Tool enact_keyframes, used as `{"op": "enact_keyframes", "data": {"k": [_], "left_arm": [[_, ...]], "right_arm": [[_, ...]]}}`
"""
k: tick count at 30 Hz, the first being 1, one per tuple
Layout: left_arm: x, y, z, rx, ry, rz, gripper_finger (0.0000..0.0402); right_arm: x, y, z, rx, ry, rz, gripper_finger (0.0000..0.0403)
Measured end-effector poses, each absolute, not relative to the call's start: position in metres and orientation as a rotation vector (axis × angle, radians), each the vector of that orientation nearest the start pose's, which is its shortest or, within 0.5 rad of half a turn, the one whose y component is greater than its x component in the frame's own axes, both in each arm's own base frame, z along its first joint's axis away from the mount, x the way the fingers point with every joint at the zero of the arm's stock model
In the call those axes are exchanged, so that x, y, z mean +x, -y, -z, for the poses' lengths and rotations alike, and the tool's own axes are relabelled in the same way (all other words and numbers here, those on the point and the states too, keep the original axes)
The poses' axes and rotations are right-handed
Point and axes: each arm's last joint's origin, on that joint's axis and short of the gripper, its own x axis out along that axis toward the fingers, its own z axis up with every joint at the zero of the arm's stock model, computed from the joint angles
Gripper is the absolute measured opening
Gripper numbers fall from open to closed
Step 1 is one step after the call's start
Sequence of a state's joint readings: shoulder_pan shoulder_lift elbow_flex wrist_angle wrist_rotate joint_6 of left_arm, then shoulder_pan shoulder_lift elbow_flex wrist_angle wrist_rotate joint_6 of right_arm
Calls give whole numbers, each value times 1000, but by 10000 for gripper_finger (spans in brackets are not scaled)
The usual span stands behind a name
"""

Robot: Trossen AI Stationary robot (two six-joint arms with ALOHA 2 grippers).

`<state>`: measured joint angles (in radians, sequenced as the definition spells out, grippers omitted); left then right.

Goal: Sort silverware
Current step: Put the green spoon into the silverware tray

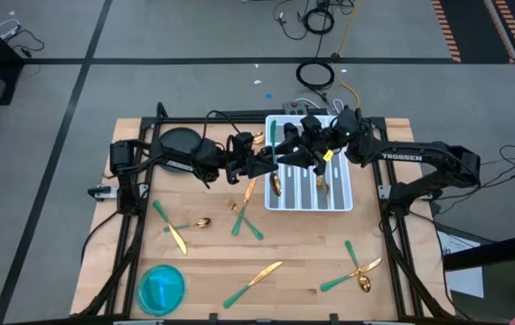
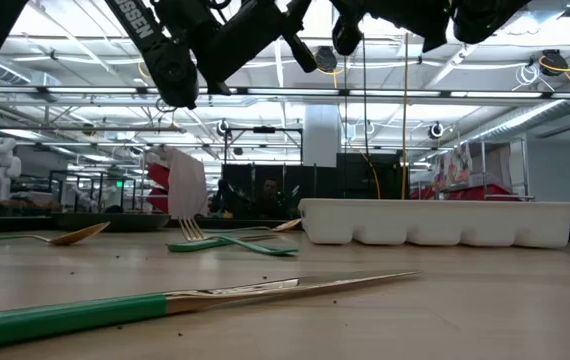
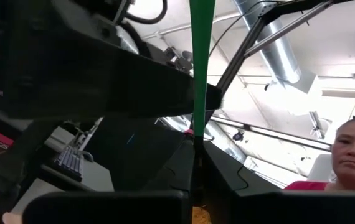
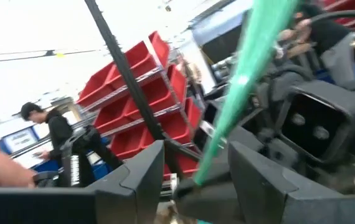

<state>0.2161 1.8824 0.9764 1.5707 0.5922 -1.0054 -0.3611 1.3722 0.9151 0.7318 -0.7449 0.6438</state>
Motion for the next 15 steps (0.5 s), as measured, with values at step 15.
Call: {"op": "enact_keyframes", "data": {"k": [15], "left_arm": [[367,-64,-255,-676,379,616,24]], "right_arm": [[307,92,-336,441,-7,-511,57]]}}
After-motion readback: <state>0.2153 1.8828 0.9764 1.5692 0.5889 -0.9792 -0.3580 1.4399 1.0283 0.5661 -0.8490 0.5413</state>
